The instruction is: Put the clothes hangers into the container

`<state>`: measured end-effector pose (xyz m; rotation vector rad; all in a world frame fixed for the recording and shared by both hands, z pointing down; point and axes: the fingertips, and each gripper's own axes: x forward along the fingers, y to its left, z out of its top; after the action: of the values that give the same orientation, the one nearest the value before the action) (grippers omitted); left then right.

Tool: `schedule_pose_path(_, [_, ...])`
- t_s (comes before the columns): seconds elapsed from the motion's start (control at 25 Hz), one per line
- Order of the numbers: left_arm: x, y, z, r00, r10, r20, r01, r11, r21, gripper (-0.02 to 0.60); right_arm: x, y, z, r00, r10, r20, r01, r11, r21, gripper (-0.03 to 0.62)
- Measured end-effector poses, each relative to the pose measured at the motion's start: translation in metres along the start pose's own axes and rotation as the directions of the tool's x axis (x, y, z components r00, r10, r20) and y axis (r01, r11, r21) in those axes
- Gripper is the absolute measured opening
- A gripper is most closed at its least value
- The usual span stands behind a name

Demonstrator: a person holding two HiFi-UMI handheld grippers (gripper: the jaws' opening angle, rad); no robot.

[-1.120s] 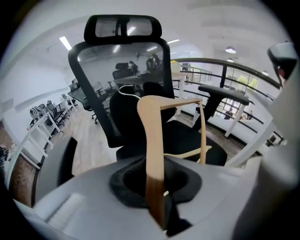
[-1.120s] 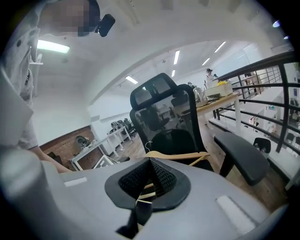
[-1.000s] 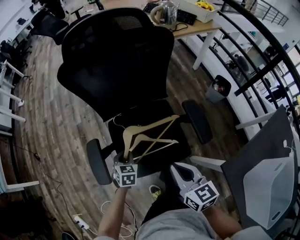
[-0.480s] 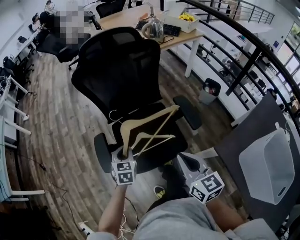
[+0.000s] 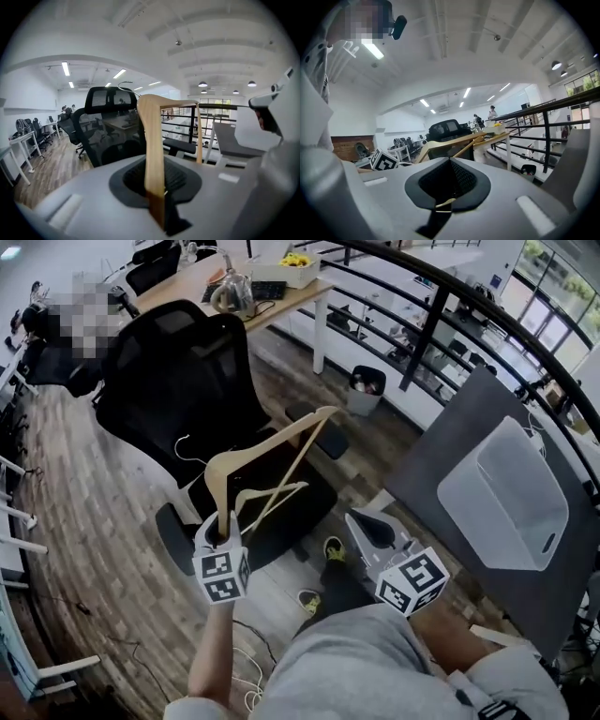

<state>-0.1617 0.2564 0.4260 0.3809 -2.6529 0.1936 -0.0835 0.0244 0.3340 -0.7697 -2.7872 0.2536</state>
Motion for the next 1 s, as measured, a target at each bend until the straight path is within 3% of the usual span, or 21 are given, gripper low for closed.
schedule_pose_path(0.32, [0.018, -0.083, 0.060, 0.981, -0.179, 0.079, 0.171, 0.980, 0.104, 0.058, -0.076, -0.067, 0.030, 0.978, -0.202, 0.057, 0.203, 0.979, -0.012, -0.002])
schedule_pose_path(0.52, [0.032, -0.170, 0.096, 0.938, -0.327, 0.112, 0.300, 0.932, 0.203, 0.058, -0.136, -0.109, 0.027, 0.943, -0.324, 0.074, 0.324, 0.946, 0.013, -0.001])
schedule_pose_path(0.8, [0.051, -0.336, 0.160, 0.855, -0.511, 0.088, 0.455, 0.821, 0.344, 0.058, -0.227, -0.183, 0.036, 0.898, -0.428, 0.102, 0.421, 0.903, 0.081, -0.001])
schedule_pose_path(1.0, [0.063, -0.435, 0.175, 0.782, -0.624, 0.010, 0.538, 0.683, 0.494, 0.058, -0.264, -0.213, 0.034, 0.866, -0.483, 0.128, 0.473, 0.875, 0.102, -0.002])
